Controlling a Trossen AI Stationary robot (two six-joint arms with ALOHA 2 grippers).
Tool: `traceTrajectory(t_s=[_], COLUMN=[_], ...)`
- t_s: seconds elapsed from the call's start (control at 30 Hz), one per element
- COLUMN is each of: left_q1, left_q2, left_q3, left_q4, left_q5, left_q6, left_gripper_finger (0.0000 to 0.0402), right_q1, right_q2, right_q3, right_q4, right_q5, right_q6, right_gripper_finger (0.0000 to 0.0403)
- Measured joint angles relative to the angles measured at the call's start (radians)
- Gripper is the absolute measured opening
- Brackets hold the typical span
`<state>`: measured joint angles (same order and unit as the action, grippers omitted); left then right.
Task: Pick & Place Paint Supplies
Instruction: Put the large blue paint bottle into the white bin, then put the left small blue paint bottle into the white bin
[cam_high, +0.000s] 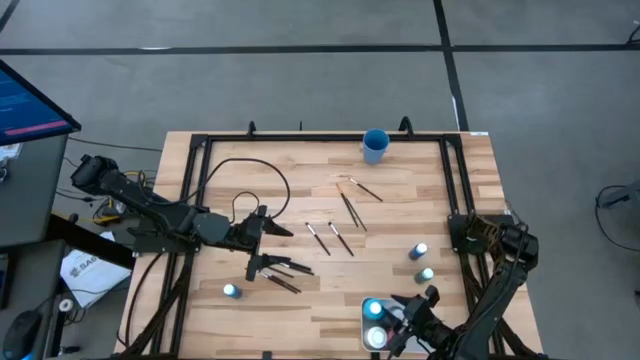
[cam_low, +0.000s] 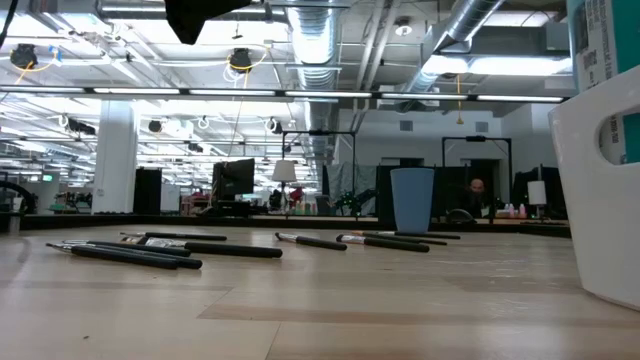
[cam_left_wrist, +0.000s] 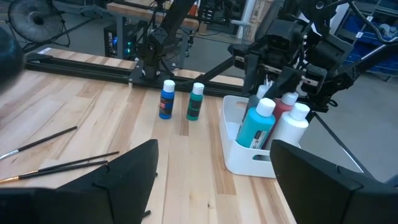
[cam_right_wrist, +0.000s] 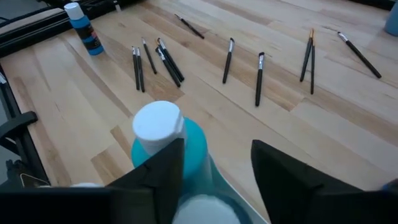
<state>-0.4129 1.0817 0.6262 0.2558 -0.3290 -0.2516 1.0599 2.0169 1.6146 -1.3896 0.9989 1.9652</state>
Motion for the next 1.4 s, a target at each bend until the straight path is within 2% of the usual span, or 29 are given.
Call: traceTrajectory(t_s=[0.17,0.37,0.5,0.57,0.77,0.87,1.03,1.17,1.4], left_q1=[0.0,-0.002,-0.041,-0.083,-0.249,-0.333,-0.435,-0.477,-0.486], left_q2=[-0.005,-0.095,-0.199,-0.244,-0.295,-0.27,-0.214,-0.161,-0.086], left_q3=[0.0,-0.001,0.0,0.0,0.0,0.0,0.0,0.0,0.0], left_q4=[-0.004,-0.076,-0.203,-0.3,-0.623,-0.684,-0.726,-0.757,-0.757], left_q5=[0.006,0.173,0.277,0.294,0.309,0.32,0.328,0.321,0.202], left_q6=[-0.022,-0.077,-0.173,-0.241,-0.478,-0.547,-0.554,-0.545,-0.49], left_gripper_finger=[0.0301,0.0301,0.0301,0.0301,0.0301,0.0301,0.0301,0.0301,0.0301], right_q1=[-0.006,-0.02,-0.038,-0.052,-0.099,-0.126,-0.17,-0.204,-0.236], right_q2=[-0.043,-0.18,-0.283,-0.325,-0.388,-0.389,-0.377,-0.375,-0.375], right_q3=[0.0,0.0,0.0,0.0,0.001,0.001,0.001,0.001,0.001], right_q4=[-0.001,-0.007,0.0,0.002,0.007,0.007,0.007,0.007,0.011], right_q5=[-0.003,-0.003,-0.003,-0.003,-0.003,-0.003,-0.003,-0.004,-0.019], right_q6=[-0.001,-0.102,-0.227,-0.292,-0.437,-0.49,-0.562,-0.588,-0.612], right_gripper_finger=[0.0216,0.023,0.0228,0.0226,0.0223,0.0223,0.0223,0.0223,0.0223])
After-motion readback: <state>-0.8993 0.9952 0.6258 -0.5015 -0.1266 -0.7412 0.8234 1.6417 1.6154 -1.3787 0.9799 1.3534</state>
